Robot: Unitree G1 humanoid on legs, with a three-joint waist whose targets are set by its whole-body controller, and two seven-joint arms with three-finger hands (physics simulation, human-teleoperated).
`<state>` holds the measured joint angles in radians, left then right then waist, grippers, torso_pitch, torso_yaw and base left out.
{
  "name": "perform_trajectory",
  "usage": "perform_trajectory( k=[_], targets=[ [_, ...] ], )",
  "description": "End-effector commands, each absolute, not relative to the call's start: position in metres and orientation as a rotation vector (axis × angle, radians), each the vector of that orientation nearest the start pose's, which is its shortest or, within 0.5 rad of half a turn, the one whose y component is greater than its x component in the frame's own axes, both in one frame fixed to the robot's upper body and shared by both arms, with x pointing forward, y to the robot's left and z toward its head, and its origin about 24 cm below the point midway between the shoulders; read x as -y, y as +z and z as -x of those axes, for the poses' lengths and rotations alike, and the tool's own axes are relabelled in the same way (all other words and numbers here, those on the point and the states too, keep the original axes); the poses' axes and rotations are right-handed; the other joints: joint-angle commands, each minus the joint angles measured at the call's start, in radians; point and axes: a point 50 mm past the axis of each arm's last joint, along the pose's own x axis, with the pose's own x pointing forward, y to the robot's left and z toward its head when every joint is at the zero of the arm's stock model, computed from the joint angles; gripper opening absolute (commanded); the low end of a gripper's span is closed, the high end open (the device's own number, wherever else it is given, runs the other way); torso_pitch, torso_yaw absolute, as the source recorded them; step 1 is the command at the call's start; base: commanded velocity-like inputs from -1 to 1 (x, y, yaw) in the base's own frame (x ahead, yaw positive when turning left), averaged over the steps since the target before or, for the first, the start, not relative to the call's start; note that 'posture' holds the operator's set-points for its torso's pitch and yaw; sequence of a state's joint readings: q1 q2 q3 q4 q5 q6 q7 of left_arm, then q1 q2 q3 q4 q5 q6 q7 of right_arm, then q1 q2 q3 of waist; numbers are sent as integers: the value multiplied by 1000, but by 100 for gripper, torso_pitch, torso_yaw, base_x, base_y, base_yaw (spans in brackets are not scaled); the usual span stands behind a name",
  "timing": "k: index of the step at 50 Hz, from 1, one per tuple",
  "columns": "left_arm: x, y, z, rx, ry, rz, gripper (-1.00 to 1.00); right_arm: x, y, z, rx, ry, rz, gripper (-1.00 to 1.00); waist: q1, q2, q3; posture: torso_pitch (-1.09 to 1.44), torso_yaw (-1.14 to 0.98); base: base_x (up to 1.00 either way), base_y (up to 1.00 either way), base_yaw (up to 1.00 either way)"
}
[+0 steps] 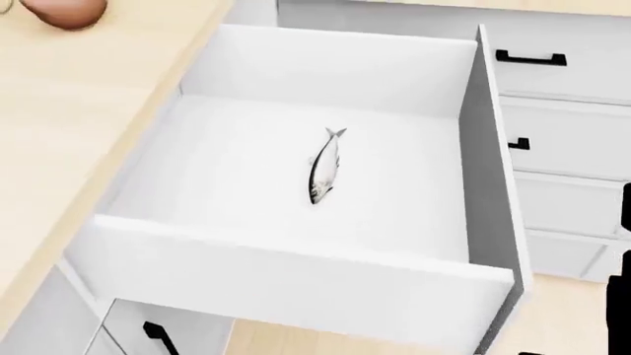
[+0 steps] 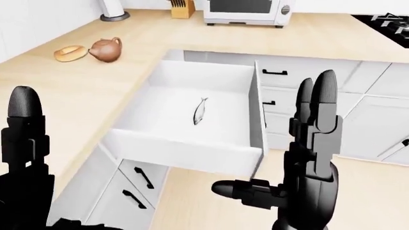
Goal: Close the right drawer.
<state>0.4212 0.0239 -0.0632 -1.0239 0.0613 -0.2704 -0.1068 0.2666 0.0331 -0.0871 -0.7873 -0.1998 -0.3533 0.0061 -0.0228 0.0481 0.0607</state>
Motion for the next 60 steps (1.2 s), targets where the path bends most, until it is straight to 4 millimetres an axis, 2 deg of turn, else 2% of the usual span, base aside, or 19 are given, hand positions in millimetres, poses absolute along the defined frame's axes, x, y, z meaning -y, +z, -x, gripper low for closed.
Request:
perform_trajectory(
  k=[1,2,3,5,8,11,13,15,16,18,25,36,47,60],
  targets=[
    [-148,212,-114,918,-47,-149,100,165,195,-149,908,-160,277,100,3,18,-17,0,0,36,0,0],
    [-148,212,-114,918,-48,-150,100,165,194,-149,907,-155,265,100,-3,15,-10,0,0,5,0,0],
    [-148,212,-114,918,-47,-150,100,165,195,-149,908,-157,265,100,0,2,-16,0,0,0,0,0],
    [-148,212,-114,918,-47,-150,100,165,194,-150,905,-158,264,100,5,20,-9,0,0,0,0,0],
    [-148,212,-114,919,-47,-150,100,165,195,-149,908,-159,258,100,10,-7,-15,0,0,0,0,0],
    [-148,212,-114,919,-47,-150,100,165,195,-148,911,-158,254,100,20,-28,-7,0,0,0,0,0],
    [-148,212,-114,918,-47,-150,100,166,195,-148,913,-159,251,100,29,-55,-14,0,0,0,0,0],
    [-148,212,-114,919,-47,-150,100,165,195,-148,914,-158,252,100,31,-103,-31,0,0,0,0,0],
    [-148,212,-114,919,-47,-150,100,165,195,-148,915,-158,253,100,39,-63,-31,0,0,0,0,0],
    [-148,212,-114,919,-46,-150,100,165,196,-148,917,-158,254,100,32,-62,-41,0,0,0,0,0],
    [-148,212,-114,918,-47,-148,100,165,196,-147,920,-157,253,100,29,-43,-49,0,0,0,0,0],
    [-147,212,-114,917,-49,-150,100,165,197,-147,922,-157,253,100,27,-42,-35,0,0,0,0,0],
    [-147,212,-114,917,-49,-149,100,169,199,-146,926,-176,249,100,37,-52,-28,0,0,0,0,0],
    [-148,212,-114,916,-48,-150,100,197,212,-149,900,-279,293,100,45,-63,-35,0,0,0,0,0]
  ],
)
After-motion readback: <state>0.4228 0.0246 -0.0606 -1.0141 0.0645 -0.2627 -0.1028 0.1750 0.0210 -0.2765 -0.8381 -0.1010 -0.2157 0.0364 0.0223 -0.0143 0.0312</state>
